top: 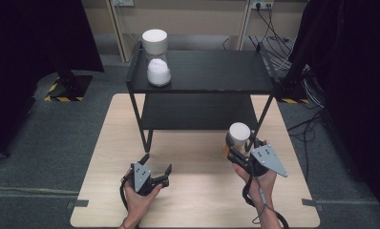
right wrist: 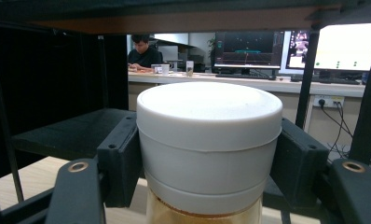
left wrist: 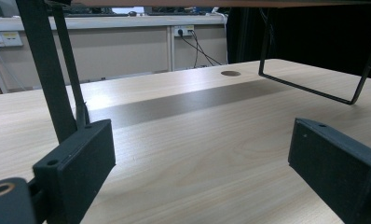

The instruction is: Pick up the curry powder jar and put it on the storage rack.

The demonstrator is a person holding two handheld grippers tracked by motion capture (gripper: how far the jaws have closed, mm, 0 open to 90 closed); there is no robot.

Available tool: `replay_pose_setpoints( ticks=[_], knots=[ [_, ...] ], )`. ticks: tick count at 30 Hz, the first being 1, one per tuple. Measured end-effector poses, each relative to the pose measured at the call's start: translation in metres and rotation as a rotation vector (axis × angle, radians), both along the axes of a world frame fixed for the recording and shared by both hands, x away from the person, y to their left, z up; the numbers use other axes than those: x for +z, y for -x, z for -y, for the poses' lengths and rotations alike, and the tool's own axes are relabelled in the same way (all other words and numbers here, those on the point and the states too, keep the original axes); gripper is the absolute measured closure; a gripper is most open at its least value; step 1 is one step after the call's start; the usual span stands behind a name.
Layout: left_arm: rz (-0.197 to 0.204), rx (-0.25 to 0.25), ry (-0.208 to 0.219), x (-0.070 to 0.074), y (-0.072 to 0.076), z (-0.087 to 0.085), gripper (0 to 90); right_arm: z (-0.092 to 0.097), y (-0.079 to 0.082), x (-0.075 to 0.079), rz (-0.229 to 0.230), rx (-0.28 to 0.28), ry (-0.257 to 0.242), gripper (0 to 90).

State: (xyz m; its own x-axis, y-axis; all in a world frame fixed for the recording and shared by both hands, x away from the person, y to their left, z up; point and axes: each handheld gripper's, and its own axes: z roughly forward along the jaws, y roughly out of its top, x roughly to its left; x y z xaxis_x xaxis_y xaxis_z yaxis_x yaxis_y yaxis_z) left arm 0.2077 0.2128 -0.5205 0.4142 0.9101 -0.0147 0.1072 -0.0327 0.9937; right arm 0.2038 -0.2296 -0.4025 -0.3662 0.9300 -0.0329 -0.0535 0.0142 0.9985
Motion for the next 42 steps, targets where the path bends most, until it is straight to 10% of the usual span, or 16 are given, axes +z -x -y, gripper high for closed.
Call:
replay_pose_setpoints(
  ticks=[42],
  knots=[
    [-0.002,0.0,0.004,0.0,0.0,0.0,6.6,0.003,-0.01,0.075,0.082,-0.037,-0.026,34.2]
  ],
)
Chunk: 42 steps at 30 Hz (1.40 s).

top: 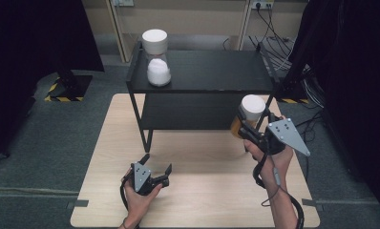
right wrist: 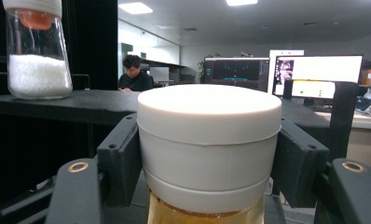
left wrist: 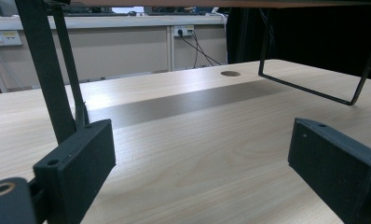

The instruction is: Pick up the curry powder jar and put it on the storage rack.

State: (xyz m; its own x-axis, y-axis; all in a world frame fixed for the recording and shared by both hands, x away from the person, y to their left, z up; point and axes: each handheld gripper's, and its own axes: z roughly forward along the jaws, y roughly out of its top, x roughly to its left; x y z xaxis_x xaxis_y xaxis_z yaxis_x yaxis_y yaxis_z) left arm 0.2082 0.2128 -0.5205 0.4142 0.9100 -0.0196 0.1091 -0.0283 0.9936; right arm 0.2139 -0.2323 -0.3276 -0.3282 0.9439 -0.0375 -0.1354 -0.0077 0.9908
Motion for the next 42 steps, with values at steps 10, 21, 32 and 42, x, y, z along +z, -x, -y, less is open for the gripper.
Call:
replay_pose_setpoints(
  ticks=[10,21,32,42],
  knots=[
    [-0.001,-0.001,0.001,0.0,0.0,0.0,6.5,-0.003,-0.005,0.017,0.014,-0.007,0.002,34.2],
    [-0.001,-0.003,0.0,0.0,0.0,0.0,6.5,-0.005,-0.007,0.035,0.027,-0.015,0.003,34.2],
    [0.0,-0.005,0.002,0.0,-0.001,0.0,6.5,-0.01,-0.009,0.054,0.039,-0.018,0.017,34.2],
    [-0.004,-0.007,0.001,0.001,-0.001,-0.001,6.6,-0.01,-0.011,0.07,0.051,-0.028,0.026,34.2]
  ],
)
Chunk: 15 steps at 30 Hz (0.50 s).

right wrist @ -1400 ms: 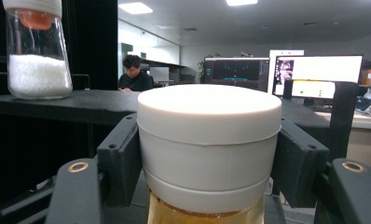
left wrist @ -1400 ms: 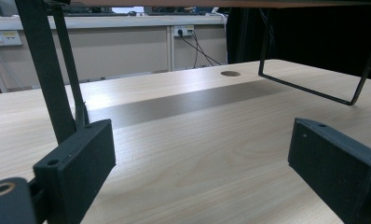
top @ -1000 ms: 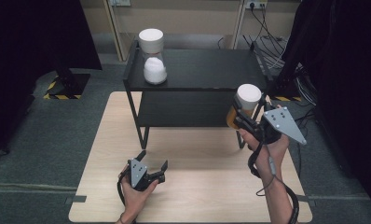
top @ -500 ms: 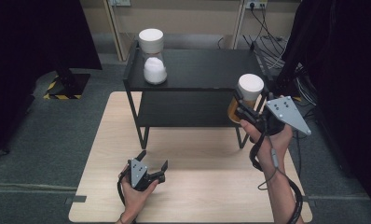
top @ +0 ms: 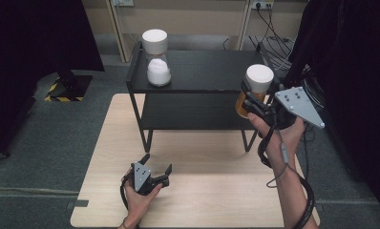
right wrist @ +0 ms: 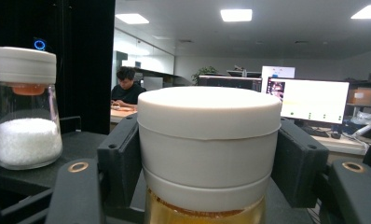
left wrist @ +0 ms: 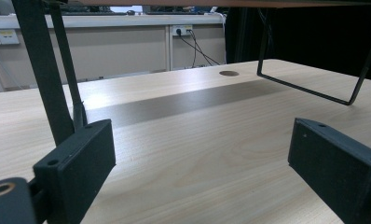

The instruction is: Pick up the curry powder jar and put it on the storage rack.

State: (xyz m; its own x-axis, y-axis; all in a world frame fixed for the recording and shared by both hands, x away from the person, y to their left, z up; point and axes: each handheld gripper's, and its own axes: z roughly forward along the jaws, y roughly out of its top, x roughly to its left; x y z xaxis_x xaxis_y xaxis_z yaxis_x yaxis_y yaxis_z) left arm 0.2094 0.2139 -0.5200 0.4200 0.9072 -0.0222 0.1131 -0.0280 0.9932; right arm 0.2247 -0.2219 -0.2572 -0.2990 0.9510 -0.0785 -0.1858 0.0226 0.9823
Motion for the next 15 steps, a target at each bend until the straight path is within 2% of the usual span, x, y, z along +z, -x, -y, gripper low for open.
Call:
replay_pose_setpoints(
  ticks=[15],
  knots=[
    [0.001,-0.002,0.001,0.0,0.0,0.0,6.6,-0.002,-0.005,0.018,0.001,-0.011,-0.002,34.2]
  ],
)
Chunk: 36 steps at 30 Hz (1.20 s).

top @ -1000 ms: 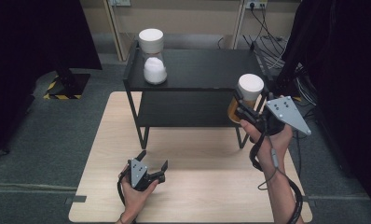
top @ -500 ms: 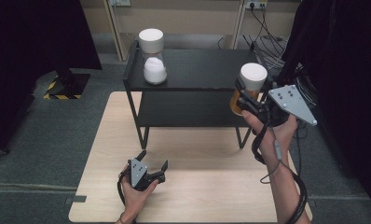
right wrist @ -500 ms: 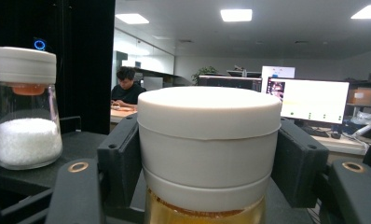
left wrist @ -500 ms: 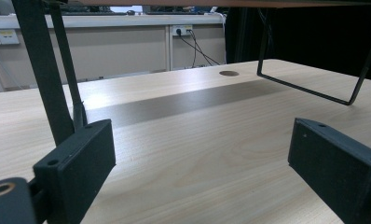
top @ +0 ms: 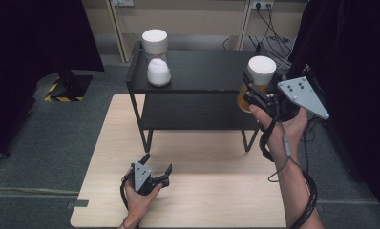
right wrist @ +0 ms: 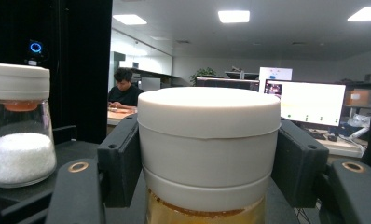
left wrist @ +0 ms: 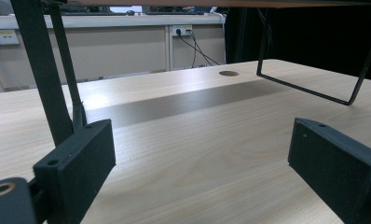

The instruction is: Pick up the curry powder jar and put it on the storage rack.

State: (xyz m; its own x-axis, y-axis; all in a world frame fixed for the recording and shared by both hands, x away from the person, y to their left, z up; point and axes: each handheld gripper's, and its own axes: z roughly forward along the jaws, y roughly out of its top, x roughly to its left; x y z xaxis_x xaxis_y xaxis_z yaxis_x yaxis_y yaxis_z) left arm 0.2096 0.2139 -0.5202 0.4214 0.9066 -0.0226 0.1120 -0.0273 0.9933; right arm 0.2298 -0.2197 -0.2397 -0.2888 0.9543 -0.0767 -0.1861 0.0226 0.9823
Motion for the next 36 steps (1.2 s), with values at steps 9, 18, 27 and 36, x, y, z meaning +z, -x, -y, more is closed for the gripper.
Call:
replay_pose_setpoints(
  ticks=[9,18,27,36],
  knots=[
    [-0.001,-0.002,0.002,0.0,0.0,0.0,6.6,-0.002,-0.01,0.009,-0.025,-0.007,-0.007,34.2],
    [-0.001,-0.005,0.005,0.0,-0.001,-0.001,6.5,-0.006,-0.025,0.022,-0.045,-0.033,-0.011,34.2],
    [-0.002,-0.007,0.003,0.0,-0.001,-0.001,6.6,-0.01,-0.038,0.036,-0.068,-0.057,0.005,34.2],
    [-0.001,-0.009,0.006,0.0,-0.002,-0.002,6.6,-0.015,-0.051,0.041,-0.086,-0.082,0.024,34.1]
  ],
)
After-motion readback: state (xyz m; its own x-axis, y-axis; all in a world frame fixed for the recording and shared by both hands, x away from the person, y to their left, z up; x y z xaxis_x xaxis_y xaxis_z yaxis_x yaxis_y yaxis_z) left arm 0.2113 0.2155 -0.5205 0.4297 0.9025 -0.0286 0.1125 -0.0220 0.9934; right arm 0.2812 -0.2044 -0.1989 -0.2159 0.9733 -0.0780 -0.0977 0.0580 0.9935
